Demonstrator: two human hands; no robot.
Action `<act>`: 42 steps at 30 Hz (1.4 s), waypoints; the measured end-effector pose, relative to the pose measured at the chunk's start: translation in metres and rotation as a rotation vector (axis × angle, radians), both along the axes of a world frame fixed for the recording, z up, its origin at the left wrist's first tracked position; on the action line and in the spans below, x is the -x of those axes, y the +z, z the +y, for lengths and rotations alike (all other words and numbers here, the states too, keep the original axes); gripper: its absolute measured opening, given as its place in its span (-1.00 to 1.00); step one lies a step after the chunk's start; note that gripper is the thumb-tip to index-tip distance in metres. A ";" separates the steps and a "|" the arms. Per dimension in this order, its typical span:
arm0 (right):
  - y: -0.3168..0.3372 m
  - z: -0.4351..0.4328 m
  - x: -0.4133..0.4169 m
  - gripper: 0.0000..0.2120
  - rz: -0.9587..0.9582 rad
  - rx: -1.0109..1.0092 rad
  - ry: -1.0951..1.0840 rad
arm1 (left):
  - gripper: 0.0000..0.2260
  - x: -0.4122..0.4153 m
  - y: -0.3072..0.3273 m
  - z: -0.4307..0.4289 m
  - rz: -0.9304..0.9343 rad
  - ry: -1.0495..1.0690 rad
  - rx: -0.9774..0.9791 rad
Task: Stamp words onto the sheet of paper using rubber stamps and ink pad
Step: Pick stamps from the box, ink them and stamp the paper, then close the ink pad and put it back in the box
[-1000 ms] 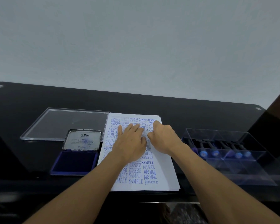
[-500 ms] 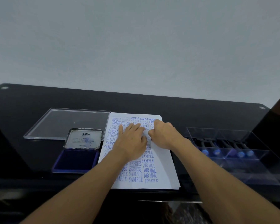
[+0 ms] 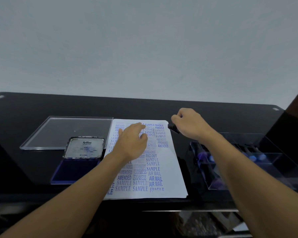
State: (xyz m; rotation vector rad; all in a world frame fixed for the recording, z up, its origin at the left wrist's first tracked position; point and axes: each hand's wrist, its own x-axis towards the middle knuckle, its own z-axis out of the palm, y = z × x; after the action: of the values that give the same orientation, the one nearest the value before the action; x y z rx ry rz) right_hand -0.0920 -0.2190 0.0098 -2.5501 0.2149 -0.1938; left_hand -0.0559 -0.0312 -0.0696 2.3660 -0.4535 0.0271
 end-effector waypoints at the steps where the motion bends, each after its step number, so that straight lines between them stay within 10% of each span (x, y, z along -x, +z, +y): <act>1: 0.000 -0.001 0.001 -0.78 0.002 0.000 -0.002 | -0.62 0.001 0.001 0.000 0.002 0.001 -0.005; 42: 0.015 -0.076 0.122 -0.81 0.013 -0.016 -0.099 | -0.57 0.133 0.030 -0.099 -0.067 -0.242 -0.040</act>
State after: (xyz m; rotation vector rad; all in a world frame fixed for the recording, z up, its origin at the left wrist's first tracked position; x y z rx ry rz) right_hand -0.2136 -0.2954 0.0249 -2.5270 0.3465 -0.2126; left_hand -0.1890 -0.1305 -0.0395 2.3385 -0.7764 -0.0142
